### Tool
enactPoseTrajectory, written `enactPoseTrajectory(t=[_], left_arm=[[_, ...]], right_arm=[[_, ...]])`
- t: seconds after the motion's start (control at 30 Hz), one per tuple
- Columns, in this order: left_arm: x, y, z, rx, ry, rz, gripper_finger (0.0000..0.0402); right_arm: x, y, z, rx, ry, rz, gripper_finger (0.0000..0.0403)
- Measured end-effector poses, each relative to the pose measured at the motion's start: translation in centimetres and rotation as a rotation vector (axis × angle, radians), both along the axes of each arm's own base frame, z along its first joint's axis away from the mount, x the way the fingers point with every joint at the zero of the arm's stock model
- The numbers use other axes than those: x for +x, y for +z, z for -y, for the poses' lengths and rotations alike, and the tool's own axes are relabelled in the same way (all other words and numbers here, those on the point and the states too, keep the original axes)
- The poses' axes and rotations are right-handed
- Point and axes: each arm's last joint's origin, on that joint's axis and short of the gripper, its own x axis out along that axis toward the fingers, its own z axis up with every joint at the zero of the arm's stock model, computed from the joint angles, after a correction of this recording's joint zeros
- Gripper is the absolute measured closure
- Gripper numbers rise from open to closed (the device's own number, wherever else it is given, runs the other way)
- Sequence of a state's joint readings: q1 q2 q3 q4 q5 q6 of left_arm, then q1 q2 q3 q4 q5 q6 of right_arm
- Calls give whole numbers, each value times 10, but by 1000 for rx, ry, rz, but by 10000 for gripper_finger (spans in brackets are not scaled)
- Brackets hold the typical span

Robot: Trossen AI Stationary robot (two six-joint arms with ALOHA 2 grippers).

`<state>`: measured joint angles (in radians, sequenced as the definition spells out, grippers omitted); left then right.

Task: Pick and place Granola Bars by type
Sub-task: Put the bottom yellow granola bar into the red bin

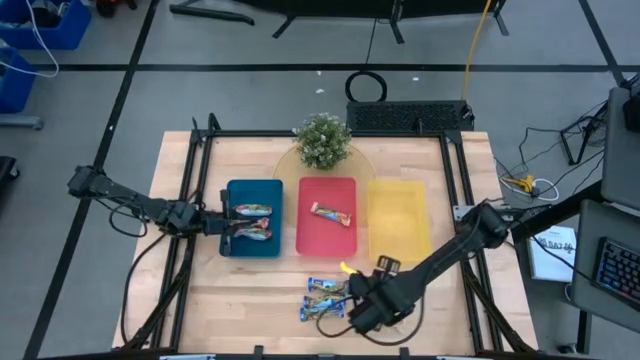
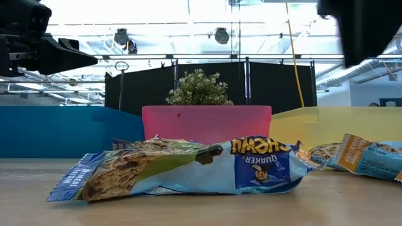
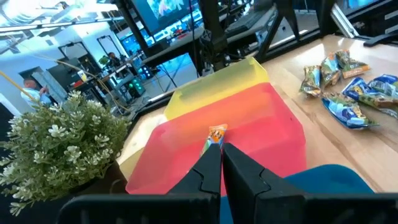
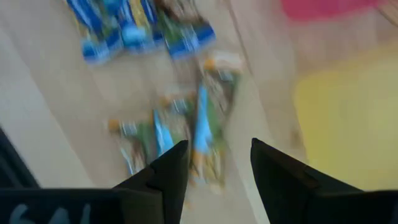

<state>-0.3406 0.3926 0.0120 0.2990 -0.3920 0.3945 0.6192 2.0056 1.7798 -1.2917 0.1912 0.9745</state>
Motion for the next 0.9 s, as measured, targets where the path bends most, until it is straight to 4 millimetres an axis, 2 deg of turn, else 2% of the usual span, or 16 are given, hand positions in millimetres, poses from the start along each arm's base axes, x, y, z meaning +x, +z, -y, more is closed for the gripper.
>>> enactPoseTrajectory(t=[0.13, 0.3, 0.4, 0.53, 0.67, 0.8, 0.9], left_arm=[[0, 0, 0, 24, 0, -2, 378], [0, -1, 0, 37, -1, -9, 378], [0, -1, 0, 36, -1, -15, 378], [0, -2, 0, 22, 0, -20, 378], [0, -2, 0, 2, 2, -19, 378], [0, -2, 0, 2, 1, -18, 378], [0, -1, 0, 14, 0, -13, 378]], right_arm=[[15, -14, 0, 39, 55, 12, 234], [25, -17, 14, 64, -21, 18, 236], [27, -17, 12, 146, -6, 1, 237], [14, -17, -7, 267, -6, -91, 244], [-2, -17, -30, 316, -18, -118, 250], [-21, -18, -54, 247, 79, -74, 255], [-30, -18, -63, 141, 136, 6, 256]])
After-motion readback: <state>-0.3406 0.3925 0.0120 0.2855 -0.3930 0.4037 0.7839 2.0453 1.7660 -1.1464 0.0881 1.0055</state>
